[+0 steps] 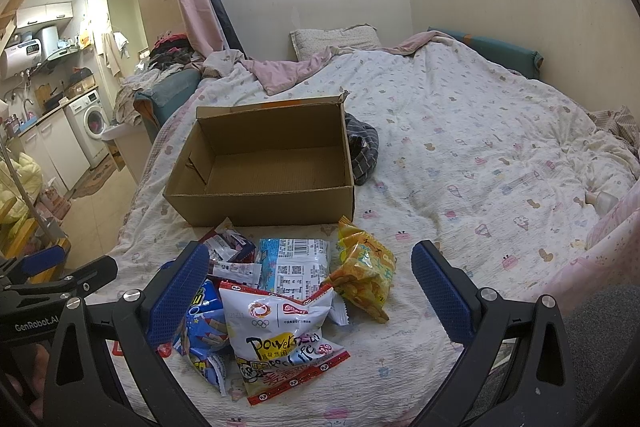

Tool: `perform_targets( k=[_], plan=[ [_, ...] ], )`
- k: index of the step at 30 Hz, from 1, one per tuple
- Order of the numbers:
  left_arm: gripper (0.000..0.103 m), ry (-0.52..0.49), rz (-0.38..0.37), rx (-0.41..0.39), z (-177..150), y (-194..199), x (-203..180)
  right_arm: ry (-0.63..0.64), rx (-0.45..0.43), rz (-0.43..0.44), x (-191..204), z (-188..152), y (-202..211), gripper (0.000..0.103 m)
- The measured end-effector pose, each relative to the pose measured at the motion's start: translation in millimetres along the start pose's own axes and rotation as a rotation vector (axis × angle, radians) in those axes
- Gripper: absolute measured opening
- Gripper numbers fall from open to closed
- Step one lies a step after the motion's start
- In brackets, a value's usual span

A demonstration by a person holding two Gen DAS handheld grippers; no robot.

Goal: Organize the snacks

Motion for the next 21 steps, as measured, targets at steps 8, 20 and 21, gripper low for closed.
perform_targets(
  k=[8,20,21],
  plan=[
    [0.103,0.001,0.0,0.001,0.3,0.1,0.2,-0.001,0.0,0.0,-0.2,0.5,0.3,0.103],
    [0.103,-0.001,-0.001,0.002,0.4,0.1,0.4,-0.003,0.001,0.001,-1.4,1.4,0.4,0.103],
    [0.103,0.001,-0.001,0.002,0.0,-0.1,0.1,-0.003,0.0,0.0,-1.4,1.5,0.3,0.103]
  ],
)
Point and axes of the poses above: each gripper's, at about its wrist camera, not at the fingertips, and y roughly against the way its jaws point, x to its left, z to its top, the point moved 7 cm from there along -y, roughly the way its jaws point, and after that the axes turned 2 degrees about -z, right-handed, at the moved point
